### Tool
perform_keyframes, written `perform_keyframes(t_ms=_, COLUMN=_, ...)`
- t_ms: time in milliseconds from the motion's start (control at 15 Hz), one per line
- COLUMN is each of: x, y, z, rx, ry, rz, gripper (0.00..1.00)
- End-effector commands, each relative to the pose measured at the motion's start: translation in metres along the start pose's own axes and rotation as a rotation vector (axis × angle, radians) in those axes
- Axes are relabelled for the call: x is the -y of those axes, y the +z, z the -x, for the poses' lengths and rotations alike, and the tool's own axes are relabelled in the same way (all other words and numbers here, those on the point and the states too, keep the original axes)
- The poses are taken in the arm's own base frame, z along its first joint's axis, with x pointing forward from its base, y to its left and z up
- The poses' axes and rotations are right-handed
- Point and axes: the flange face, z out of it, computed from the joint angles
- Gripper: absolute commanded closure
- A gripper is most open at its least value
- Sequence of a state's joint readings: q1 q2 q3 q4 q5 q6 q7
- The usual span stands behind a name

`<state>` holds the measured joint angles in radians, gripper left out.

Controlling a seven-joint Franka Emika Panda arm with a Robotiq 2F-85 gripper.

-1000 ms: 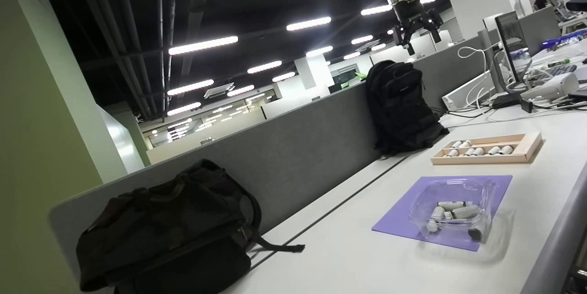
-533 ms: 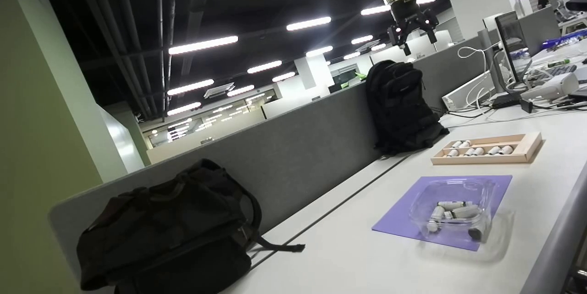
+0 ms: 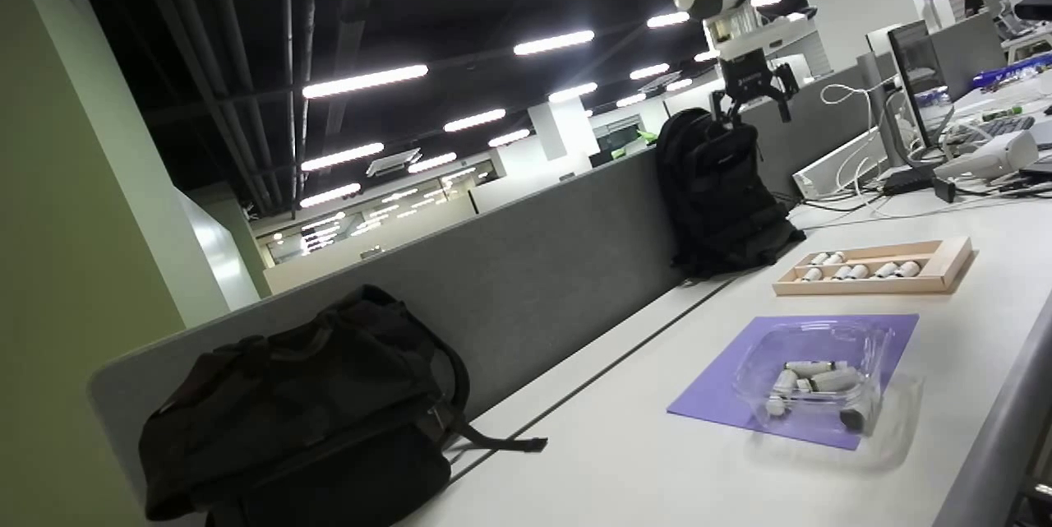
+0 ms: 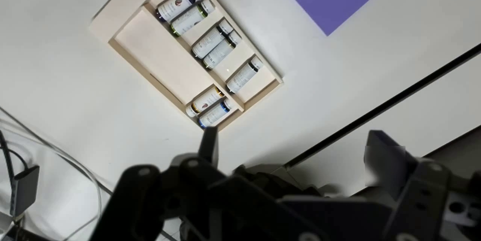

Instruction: Remove one bottle from the tray and place it on the table

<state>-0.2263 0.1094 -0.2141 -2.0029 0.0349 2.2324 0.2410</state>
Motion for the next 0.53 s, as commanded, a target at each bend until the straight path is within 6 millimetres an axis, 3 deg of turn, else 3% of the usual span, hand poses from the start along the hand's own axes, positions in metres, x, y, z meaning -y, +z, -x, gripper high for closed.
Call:
perform_keyframes(t_ms=0, x=-0.017, y=0.088, z=-0.029, rx=-0.022, ry=0.196, rz=-0.010, gripper=0.00)
perform_keyframes(t_ms=200, x=-0.031, y=0.161, z=-0.033, rx=-0.032, ry=0.338, rz=-0.020, gripper=0.00)
perform_keyframes(t_ms=467, x=-0.040, y=0.234, z=-0.031, rx=-0.025, ry=0.531, rz=-0.032, gripper=0.00)
